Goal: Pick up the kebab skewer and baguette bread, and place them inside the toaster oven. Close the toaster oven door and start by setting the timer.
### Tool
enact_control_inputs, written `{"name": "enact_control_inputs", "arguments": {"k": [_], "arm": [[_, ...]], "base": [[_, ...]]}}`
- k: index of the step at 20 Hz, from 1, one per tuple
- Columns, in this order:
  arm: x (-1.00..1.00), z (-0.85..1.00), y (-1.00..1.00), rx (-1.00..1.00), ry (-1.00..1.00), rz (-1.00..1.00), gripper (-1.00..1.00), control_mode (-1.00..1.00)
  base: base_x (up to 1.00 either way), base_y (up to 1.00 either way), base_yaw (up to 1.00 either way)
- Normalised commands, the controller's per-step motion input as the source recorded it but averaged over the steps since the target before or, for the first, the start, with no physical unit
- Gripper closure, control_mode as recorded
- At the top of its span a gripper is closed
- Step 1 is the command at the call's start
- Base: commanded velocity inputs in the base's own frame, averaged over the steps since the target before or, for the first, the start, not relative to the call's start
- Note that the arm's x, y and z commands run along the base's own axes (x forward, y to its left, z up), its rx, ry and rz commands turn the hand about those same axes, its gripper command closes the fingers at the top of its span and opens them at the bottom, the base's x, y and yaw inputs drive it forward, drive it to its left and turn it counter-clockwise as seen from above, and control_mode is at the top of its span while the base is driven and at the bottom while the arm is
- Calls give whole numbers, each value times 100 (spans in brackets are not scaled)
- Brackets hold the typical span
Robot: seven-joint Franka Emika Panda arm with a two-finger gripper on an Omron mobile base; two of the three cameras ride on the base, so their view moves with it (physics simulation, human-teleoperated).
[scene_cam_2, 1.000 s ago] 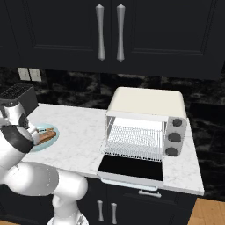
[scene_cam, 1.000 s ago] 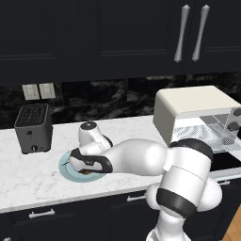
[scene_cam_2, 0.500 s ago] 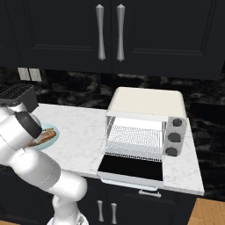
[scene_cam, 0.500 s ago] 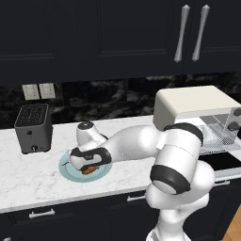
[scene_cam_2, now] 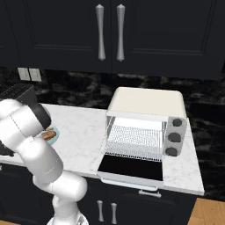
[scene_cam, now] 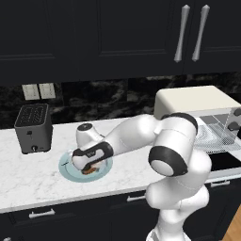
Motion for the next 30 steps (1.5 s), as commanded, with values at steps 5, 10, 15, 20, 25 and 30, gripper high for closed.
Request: {"name": "enact_control_inputs", "arguments": {"k": [5, 10, 15, 20, 25, 30], "arm": [[0, -19, 0, 0, 1, -9, -100, -100], [0, -17, 1, 0, 1, -8, 100, -100], [-1, -12, 1, 0, 1, -5, 100, -100], [-31, 18, -29, 5, 0, 0, 100, -100], [-71, 62, -87, 9, -5, 2, 100, -100], [-63, 58, -100, 9, -2, 7, 100, -100]], "base": [[0, 0, 0], [0, 0, 0], [0, 0, 0], [0, 0, 0], [0, 0, 0], [0, 0, 0]]}}
